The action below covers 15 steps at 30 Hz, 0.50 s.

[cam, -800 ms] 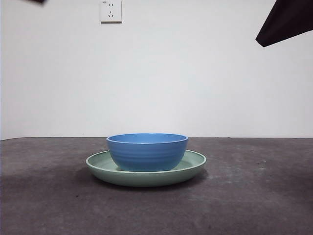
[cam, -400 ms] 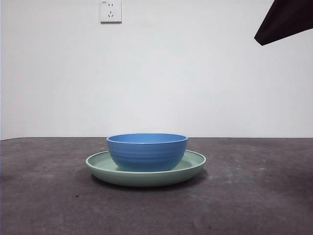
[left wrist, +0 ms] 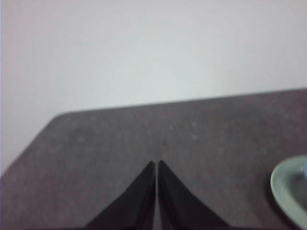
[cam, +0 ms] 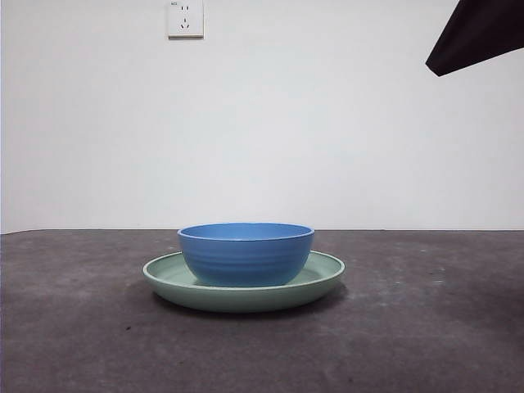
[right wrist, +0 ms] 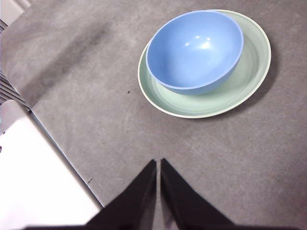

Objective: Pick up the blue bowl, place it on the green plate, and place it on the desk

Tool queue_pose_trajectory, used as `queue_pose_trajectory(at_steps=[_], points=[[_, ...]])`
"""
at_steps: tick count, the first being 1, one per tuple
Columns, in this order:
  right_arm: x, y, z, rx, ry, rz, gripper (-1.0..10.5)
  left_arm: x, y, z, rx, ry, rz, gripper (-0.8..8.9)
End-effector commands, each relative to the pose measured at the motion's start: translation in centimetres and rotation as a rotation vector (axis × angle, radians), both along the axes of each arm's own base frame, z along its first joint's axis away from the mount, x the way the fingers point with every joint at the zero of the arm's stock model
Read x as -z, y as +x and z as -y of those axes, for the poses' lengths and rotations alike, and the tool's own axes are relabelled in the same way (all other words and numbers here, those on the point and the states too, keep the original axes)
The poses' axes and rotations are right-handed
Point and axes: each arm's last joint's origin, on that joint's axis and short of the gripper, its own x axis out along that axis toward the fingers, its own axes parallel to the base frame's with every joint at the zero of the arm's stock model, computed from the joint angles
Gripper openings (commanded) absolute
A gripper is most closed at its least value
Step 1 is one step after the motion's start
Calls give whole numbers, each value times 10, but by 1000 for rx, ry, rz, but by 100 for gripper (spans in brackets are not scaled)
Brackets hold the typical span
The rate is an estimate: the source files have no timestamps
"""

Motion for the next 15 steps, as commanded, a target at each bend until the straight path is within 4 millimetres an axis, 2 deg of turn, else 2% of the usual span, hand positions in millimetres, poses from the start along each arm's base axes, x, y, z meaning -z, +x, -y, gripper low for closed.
queue_pose_trajectory(at_steps=[1, 15], points=[[-2, 1, -2, -2, 10, 3, 8, 9, 1, 0, -8, -7, -3, 9], [-2, 1, -2, -2, 11, 3, 8, 48, 5, 0, -9, -10, -121, 9]])
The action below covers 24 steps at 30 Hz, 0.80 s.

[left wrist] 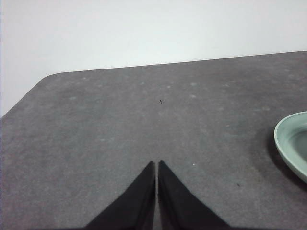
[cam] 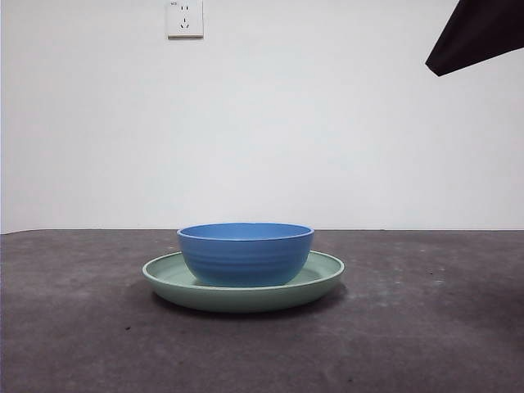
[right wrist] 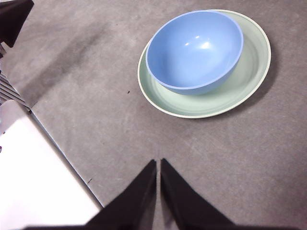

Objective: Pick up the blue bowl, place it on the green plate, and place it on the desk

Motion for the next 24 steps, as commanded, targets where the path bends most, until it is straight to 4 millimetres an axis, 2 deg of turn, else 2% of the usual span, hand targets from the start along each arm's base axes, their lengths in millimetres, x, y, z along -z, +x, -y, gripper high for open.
queue_pose_trajectory(at_steps=[1, 6, 24], points=[[-2, 1, -2, -3, 10, 3, 8, 9, 1, 0, -8, -8, -36, 9], [-2, 1, -2, -3, 10, 3, 8, 14, 0, 0, -8, -5, -87, 9], [-2, 1, -2, -3, 10, 3, 8, 13, 0, 0, -10, -30, -86, 9]])
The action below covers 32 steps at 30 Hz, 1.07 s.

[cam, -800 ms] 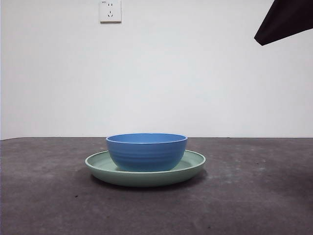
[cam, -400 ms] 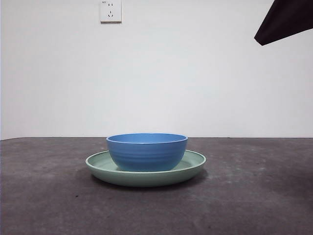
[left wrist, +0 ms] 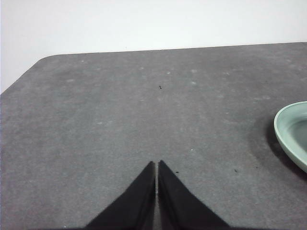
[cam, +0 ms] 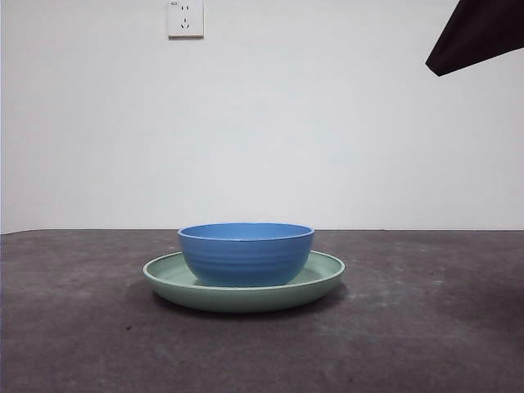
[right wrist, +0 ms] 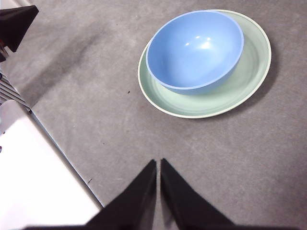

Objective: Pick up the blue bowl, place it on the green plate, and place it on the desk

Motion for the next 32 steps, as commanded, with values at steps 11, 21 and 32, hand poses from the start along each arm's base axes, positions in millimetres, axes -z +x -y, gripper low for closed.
queue_pose_trajectory(at_steps=[11, 21, 32], points=[[-8, -2, 7, 11, -26, 121, 8, 8, 1, 0, -6, 0, -26, 9], [-10, -13, 62, 406, -19, 466, 8, 8, 1, 0, -6, 0, -26, 9], [63, -29, 88, 710, -8, 739, 8, 8, 1, 0, -6, 0, -26, 9]])
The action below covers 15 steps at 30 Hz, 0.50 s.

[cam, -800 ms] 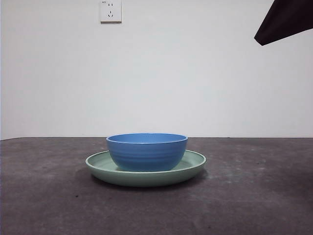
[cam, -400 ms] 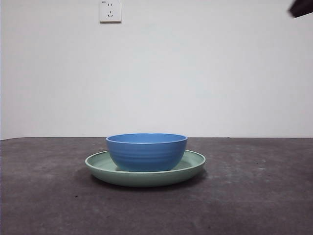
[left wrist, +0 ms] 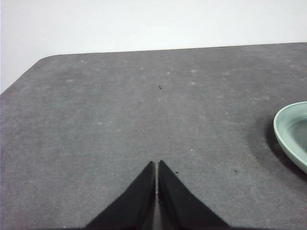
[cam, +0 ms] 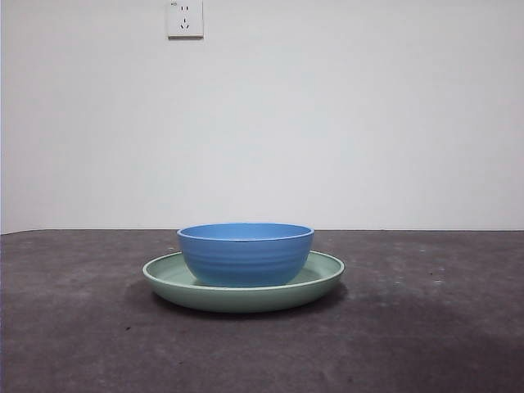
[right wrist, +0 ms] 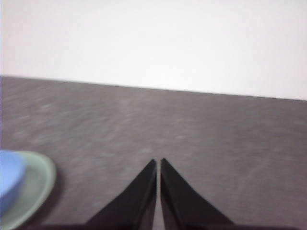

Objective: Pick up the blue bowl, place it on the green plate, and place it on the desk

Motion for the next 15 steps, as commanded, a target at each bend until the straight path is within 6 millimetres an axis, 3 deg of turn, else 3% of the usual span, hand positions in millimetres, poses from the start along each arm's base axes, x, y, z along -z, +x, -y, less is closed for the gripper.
queue_pose_trajectory(at_steps=[1, 8, 15], points=[[12, -1, 3, 50, -1, 38, 8, 7, 1, 0, -6, 0, -25, 9], [44, -1, 7, 161, -2, 27, 8, 7, 1, 0, -6, 0, -25, 9], [71, 2, 7, 163, 41, -53, 8, 7, 1, 0, -6, 0, -25, 9]])
